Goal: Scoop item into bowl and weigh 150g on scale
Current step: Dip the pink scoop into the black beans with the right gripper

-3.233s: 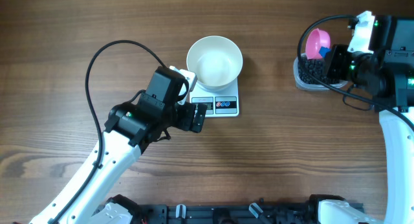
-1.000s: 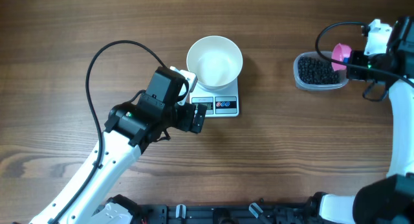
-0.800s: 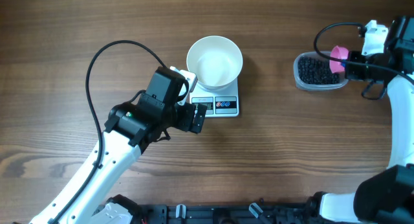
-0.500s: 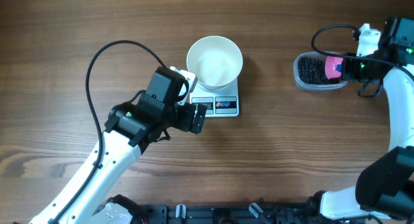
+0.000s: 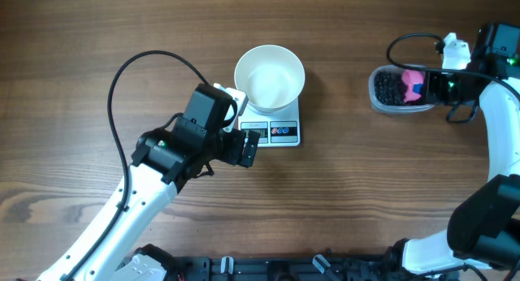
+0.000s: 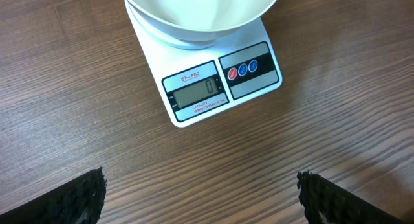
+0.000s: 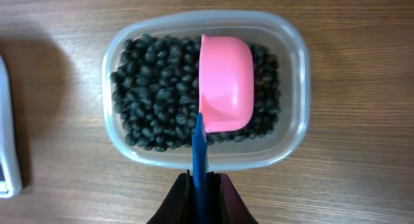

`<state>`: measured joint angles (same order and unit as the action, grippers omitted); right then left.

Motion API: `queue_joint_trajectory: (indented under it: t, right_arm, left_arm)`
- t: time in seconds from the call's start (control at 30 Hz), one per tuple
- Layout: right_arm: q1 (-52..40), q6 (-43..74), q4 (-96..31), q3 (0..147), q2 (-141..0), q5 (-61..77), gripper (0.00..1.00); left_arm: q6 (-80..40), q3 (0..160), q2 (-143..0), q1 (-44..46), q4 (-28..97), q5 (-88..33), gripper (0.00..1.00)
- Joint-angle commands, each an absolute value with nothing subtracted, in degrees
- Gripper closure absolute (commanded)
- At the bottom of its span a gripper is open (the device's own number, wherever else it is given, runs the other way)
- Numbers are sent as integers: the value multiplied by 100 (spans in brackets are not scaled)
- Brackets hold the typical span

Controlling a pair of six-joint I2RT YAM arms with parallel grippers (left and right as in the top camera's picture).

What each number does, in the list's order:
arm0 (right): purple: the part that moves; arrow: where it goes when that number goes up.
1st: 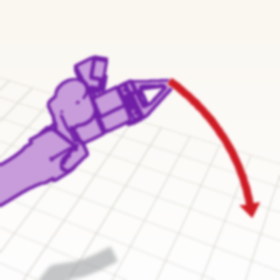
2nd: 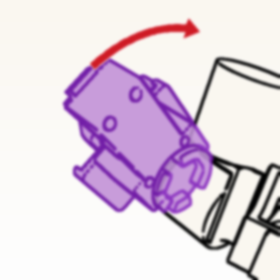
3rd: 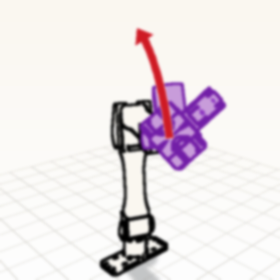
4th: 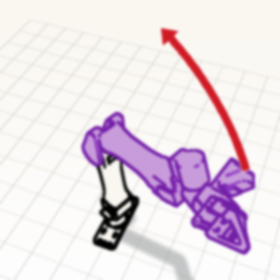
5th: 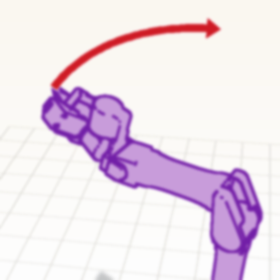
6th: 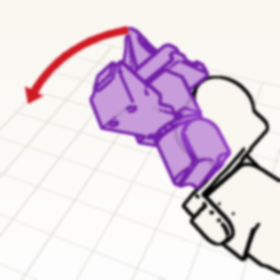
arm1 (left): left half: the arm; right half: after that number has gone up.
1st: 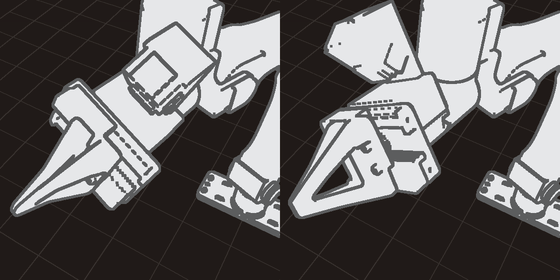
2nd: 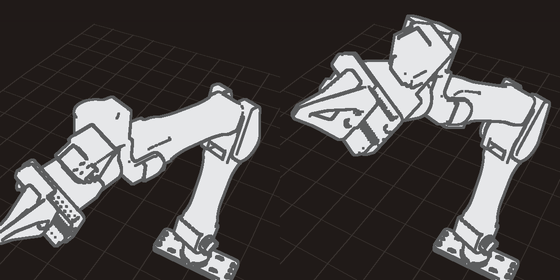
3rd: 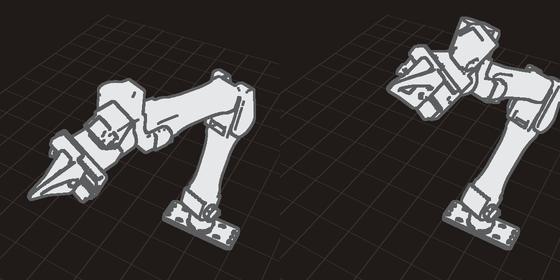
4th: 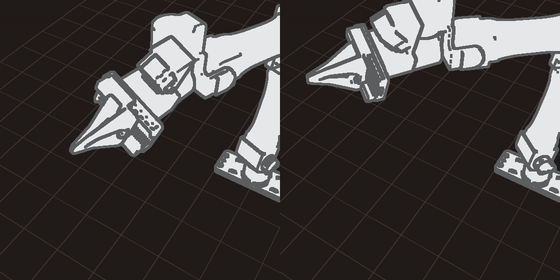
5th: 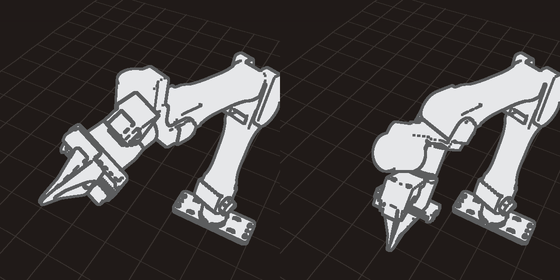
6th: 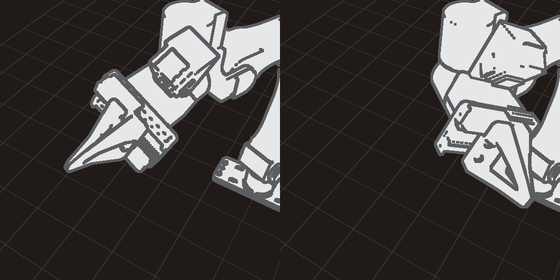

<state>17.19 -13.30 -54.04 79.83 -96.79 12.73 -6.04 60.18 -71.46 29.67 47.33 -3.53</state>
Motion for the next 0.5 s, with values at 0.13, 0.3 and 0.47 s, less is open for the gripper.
queue_joint_trajectory:
  t: [0.13,0.3,0.47]
  right_arm:
    - [1717,-1500,-5540,7900,-9839,1782,96]
    - [1721,-1500,-5575,7900,-9839,1953,96]
    - [1728,-1494,-5579,7900,-9839,2196,95]
  left_arm:
    - [-471,6130,-7105,2945,4735,-401,0]
    - [-471,6130,-7105,2945,4735,-401,0]
    - [-471,6130,-7105,2945,4735,-401,0]
